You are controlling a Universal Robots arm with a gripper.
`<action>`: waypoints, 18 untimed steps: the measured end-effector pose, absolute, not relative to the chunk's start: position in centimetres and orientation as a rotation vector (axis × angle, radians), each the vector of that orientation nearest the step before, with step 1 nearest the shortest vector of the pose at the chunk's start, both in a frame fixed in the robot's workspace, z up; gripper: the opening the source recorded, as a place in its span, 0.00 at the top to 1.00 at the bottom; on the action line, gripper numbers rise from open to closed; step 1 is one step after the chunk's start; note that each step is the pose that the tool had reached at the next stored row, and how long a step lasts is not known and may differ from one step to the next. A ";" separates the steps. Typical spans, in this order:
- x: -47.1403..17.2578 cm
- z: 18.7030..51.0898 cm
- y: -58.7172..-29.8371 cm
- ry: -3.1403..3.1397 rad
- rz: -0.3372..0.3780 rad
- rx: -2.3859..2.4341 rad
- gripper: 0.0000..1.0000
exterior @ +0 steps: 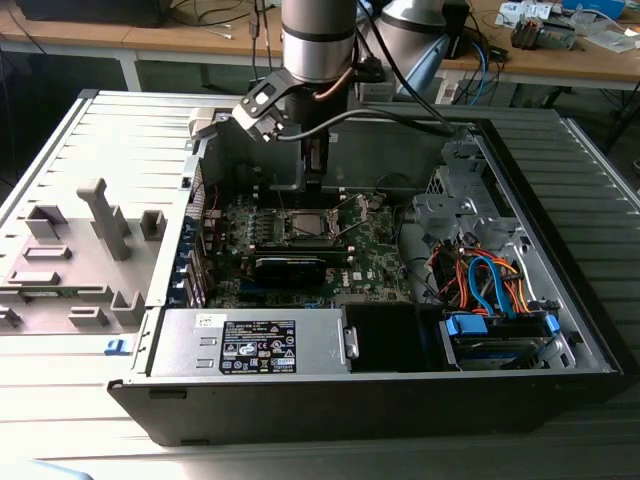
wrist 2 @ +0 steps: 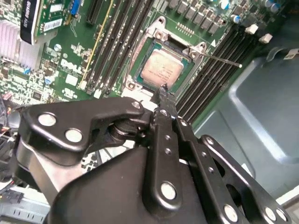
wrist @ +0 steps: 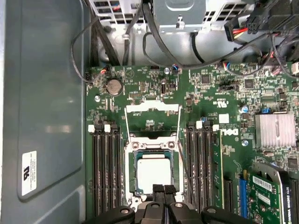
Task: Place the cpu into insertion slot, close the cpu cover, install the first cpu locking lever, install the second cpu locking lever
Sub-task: 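Close the cpu cover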
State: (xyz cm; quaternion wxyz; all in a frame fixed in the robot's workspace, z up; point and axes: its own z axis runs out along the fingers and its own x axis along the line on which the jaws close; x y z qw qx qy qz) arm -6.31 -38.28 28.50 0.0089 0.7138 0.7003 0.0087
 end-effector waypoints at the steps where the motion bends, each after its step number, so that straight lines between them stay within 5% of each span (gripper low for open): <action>1: -6.0 28.5 -38.3 2.190 0.021 2.232 0.89; 18: -4.6 28.5 -38.3 2.234 0.016 2.194 0.89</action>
